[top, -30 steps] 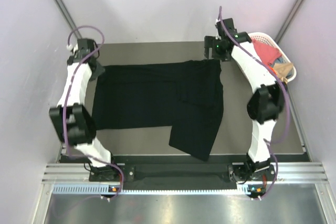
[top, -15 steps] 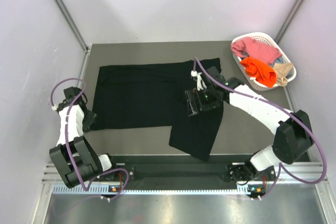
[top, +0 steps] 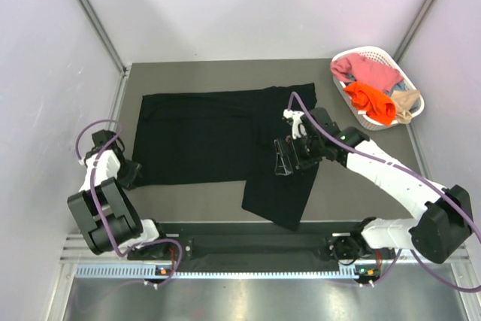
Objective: Fold and stack the t-shirts
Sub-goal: Fold the tshirt
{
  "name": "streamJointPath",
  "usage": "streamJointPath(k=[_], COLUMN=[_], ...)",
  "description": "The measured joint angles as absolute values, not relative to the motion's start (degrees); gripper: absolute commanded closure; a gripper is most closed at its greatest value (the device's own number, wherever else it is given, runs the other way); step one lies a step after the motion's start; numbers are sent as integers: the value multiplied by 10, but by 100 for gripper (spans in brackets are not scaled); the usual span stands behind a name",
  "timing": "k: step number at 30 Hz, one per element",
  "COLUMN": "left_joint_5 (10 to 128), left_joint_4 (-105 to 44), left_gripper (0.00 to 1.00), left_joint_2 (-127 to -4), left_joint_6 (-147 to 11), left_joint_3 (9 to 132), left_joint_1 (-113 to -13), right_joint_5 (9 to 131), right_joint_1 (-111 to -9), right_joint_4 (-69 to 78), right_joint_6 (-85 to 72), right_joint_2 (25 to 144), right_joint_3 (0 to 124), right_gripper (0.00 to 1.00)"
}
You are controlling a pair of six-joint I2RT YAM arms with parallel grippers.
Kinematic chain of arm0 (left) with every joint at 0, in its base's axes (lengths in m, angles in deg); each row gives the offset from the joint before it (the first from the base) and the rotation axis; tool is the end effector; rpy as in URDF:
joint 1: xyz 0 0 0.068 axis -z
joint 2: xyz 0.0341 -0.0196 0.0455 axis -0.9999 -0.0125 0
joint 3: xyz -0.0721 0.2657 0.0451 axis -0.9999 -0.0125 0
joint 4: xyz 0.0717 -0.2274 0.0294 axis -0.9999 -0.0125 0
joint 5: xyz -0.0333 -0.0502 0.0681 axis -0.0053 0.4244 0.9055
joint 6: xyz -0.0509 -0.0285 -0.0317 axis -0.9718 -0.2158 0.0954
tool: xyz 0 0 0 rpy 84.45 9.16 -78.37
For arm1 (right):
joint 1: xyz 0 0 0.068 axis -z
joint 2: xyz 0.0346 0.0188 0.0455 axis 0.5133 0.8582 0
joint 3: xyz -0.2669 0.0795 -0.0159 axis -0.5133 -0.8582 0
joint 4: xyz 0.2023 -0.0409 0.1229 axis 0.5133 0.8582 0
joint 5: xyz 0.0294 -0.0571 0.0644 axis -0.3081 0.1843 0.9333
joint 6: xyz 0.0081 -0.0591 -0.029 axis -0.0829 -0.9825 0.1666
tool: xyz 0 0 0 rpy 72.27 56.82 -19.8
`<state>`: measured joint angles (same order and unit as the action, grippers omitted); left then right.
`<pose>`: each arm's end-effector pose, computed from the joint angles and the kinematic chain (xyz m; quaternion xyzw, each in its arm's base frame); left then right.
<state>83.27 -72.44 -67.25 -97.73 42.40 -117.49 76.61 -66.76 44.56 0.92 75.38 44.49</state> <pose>0.1883 0.1074 0.1873 -0.5705 0.8048 0.0358 0.1599 0.1865 0.1508 0.2746 -0.2164 0.9205 0.2351 0.2251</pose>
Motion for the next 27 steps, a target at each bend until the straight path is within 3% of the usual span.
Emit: streamJointPath(k=[6, 16, 20, 27], left_joint_5=[839, 838, 836, 829], left_joint_4=[-710, -697, -688, -680], left_gripper=[54, 70, 84, 100], left_joint_2=[-707, -734, -734, -734], left_joint_6=[-984, -990, -990, -981], left_joint_3=[419, 419, 419, 419], left_joint_1=[-1180, -1190, -1190, -1190], right_joint_5=[768, 766, 767, 753], right_joint_1=[-668, -700, -745, -782], right_joint_4=[436, 450, 447, 436], right_joint_6=[10, 19, 42, 102], right_joint_2=[750, 713, 712, 700], right_joint_3=[405, 331, 328, 265], right_gripper=[10, 12, 21, 36])
